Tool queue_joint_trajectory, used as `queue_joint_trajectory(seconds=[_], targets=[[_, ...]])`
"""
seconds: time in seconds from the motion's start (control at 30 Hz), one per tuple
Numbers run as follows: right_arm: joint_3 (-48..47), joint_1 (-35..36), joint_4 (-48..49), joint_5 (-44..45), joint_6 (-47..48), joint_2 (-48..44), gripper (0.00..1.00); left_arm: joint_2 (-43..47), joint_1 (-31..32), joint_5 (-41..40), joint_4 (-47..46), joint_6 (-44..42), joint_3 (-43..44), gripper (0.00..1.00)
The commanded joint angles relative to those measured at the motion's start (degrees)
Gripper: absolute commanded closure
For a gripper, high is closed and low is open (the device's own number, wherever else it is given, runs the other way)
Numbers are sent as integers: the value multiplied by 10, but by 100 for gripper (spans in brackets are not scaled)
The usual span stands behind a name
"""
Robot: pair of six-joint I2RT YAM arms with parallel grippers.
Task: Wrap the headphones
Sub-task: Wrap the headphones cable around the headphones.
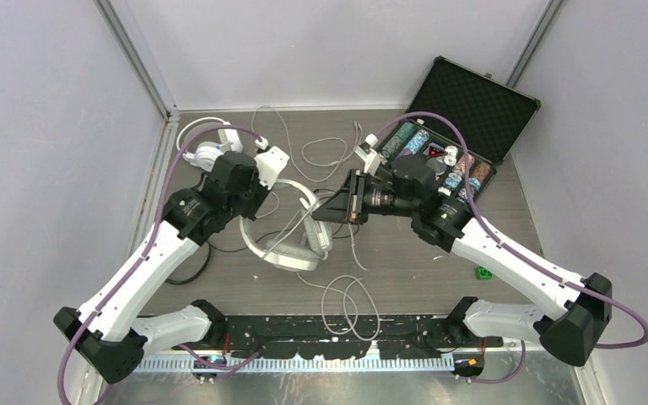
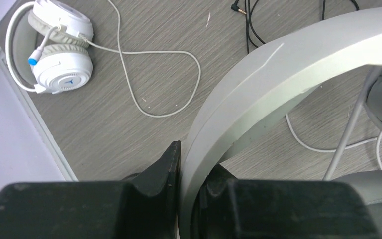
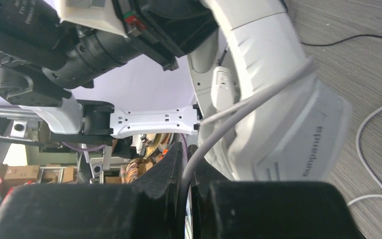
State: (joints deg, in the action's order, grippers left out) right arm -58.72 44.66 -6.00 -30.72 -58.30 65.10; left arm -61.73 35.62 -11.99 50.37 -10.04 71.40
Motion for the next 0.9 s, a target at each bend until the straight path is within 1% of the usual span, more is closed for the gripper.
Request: queue_joint_trajectory(seconds=[0.0, 0.2, 0.47, 0.7, 0.87], targets=[[-59, 24, 50, 7, -1, 14, 86, -9, -3, -38, -28, 80, 11, 100], [-97, 63, -2, 49, 46, 38, 86, -38, -3, -111, -6, 179, 41, 100], [-92, 104, -10, 109, 87, 42, 86, -73, -4, -166, 25, 312, 85, 100], [-85, 141, -26, 185, 146, 40, 86, -80, -4, -178, 20, 415, 100, 100], [-66, 152, -28, 218, 165, 34, 86, -82, -4, -171, 17, 457, 110, 100]])
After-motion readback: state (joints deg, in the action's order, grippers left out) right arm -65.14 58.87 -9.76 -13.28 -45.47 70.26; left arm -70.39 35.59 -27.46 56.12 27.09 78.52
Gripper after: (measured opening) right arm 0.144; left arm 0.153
